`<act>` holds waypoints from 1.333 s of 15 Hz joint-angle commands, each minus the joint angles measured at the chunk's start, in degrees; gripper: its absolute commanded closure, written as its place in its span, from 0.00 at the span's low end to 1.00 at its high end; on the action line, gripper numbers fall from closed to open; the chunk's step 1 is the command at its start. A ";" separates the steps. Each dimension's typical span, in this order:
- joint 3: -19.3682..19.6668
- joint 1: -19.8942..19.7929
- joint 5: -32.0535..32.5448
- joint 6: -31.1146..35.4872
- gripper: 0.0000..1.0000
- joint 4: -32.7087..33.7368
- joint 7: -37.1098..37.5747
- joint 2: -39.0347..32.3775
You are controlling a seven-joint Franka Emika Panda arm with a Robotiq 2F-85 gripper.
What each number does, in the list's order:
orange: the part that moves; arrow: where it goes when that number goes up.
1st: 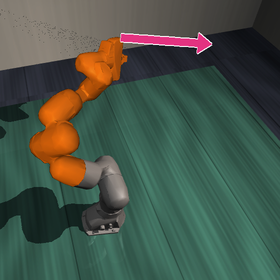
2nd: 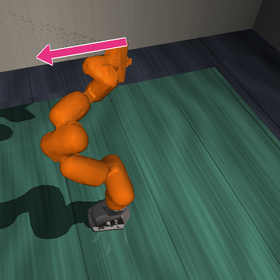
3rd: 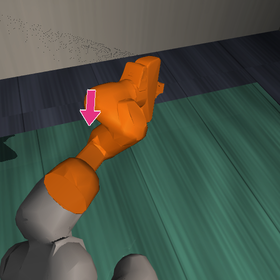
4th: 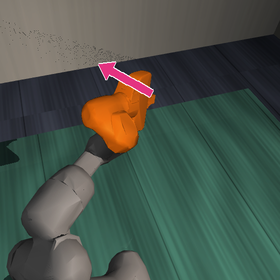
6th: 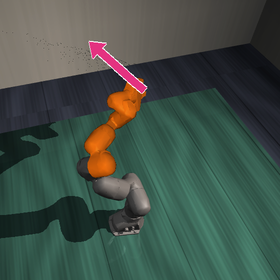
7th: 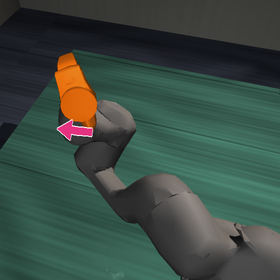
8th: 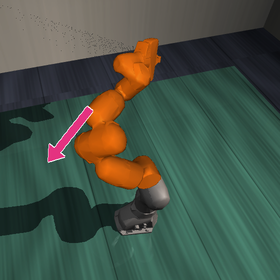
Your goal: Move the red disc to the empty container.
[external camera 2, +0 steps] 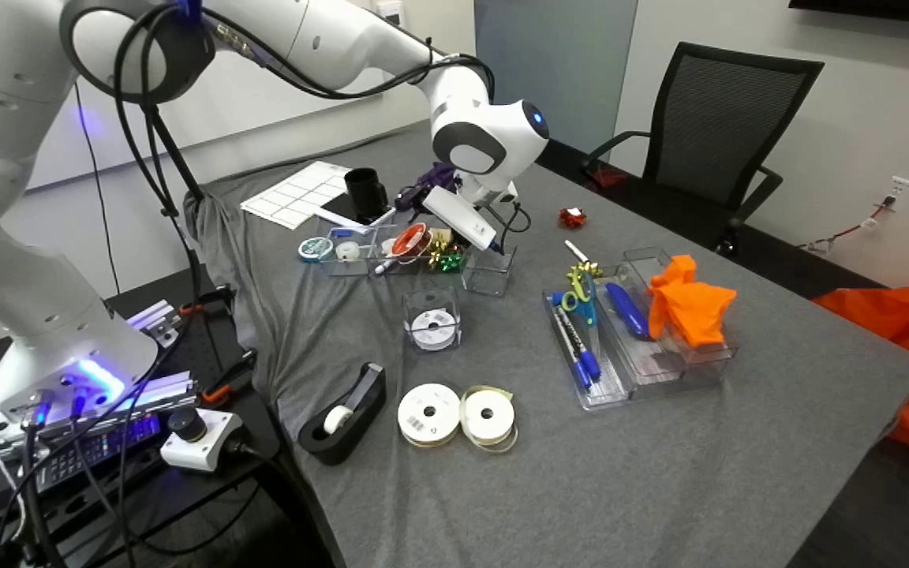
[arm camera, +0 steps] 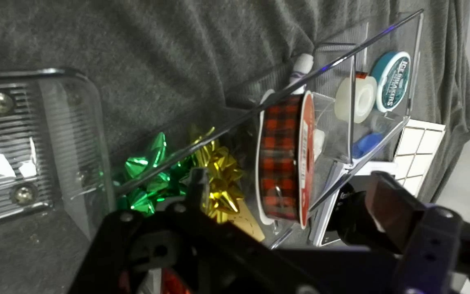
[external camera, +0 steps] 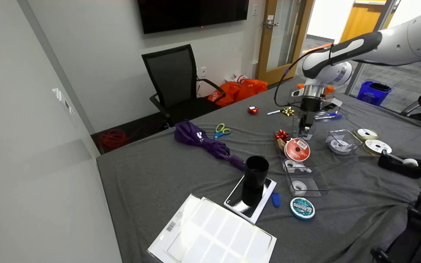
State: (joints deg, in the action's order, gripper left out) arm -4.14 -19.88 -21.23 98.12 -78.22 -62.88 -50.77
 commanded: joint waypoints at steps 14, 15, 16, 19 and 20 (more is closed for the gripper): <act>0.19 0.55 2.03 2.57 0.00 -2.39 -2.16 0.61; 0.22 0.67 2.32 3.09 0.00 -2.96 -2.54 0.95; 0.28 0.84 2.70 3.74 0.00 -3.65 -2.90 1.32; 0.17 1.04 3.10 4.94 0.00 -5.39 -3.57 2.40; 0.08 1.04 3.06 5.24 0.00 -5.99 -3.72 2.81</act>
State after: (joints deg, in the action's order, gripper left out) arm -4.14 -19.07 -18.84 100.49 -79.14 -64.80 -51.15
